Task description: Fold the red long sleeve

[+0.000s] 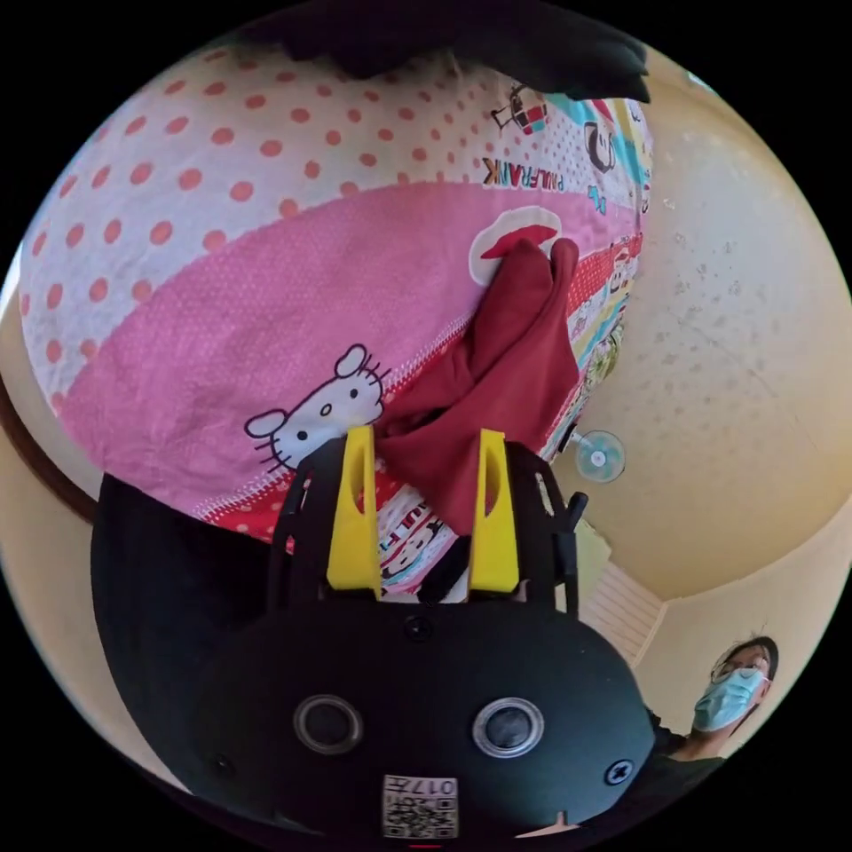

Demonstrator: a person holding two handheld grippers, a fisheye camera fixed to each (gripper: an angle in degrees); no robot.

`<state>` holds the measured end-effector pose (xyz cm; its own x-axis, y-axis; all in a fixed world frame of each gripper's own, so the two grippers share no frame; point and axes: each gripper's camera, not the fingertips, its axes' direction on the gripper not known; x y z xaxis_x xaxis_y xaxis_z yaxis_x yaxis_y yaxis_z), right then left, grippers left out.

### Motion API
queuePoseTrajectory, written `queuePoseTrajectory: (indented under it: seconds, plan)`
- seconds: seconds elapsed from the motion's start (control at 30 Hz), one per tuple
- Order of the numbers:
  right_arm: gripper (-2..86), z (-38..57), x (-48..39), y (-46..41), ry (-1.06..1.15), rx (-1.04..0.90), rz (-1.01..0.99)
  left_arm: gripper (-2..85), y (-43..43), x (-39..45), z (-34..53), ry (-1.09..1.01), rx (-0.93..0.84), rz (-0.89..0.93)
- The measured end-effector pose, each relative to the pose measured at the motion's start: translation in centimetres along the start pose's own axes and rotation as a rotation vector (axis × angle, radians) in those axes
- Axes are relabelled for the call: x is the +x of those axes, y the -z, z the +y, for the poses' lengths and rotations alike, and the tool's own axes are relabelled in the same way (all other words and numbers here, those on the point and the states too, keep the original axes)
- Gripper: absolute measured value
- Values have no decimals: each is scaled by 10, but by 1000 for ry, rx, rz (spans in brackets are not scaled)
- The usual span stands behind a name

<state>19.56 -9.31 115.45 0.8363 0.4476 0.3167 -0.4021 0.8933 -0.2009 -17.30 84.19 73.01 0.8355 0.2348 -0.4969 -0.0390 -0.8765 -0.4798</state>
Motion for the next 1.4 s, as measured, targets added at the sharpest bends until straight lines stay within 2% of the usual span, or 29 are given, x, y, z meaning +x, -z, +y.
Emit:
queuePoseTrajectory:
  seconds: [0.03,0.07,0.2,0.3,0.37,0.47,0.6,0.63,0.67,0.73,0.8,0.87,0.97,1.03,1.13,1.2,1.27,1.33,1.4]
  plan:
    - [4,2,-4,-5,54,58,51,132,-6,-2,1,41,-21,22]
    - [4,-3,-2,-3,78,27,48,123,-12,-1,3,50,-47,60]
    - [4,-15,30,9,-101,-94,-156,85,-10,22,15,-32,-44,87]
    - [4,29,46,33,-133,133,-274,77,-11,84,38,-291,-53,34]
    - [4,78,57,35,-196,239,-319,74,-41,148,77,-542,-124,-134]
    - [5,144,65,8,-323,237,-310,72,-114,201,140,-840,-282,-347]
    - [5,212,73,-54,-468,90,-408,77,-201,204,192,-1048,-496,-472]
    - [6,232,74,-68,-506,77,-486,70,-222,198,201,-1054,-587,-434]
    - [7,250,74,-76,-520,117,-577,57,-235,191,207,-1043,-689,-297]
    - [8,271,72,-86,-531,165,-680,63,-243,178,212,-1005,-767,-125]
    - [11,284,71,-95,-546,175,-736,66,-237,162,207,-965,-708,-149]
    - [18,293,69,-105,-545,211,-826,113,-209,135,185,-858,-486,-285]
    - [43,297,71,-117,-552,304,-1038,180,-175,94,147,-661,-286,-322]
    - [80,297,74,-127,-582,367,-1203,191,-174,67,126,-573,-276,-318]
    - [165,295,79,-145,-672,404,-1414,206,-209,21,103,-420,-403,-296]
    - [185,298,82,-149,-735,462,-1460,190,-225,5,102,-351,-424,-257]
    - [217,296,83,-154,-819,533,-1534,130,-233,-4,108,-269,-459,-200]
    - [236,290,82,-157,-865,568,-1590,85,-236,-2,121,-270,-506,-77]
    - [250,278,80,-158,-889,581,-1630,78,-229,6,137,-307,-513,-10]
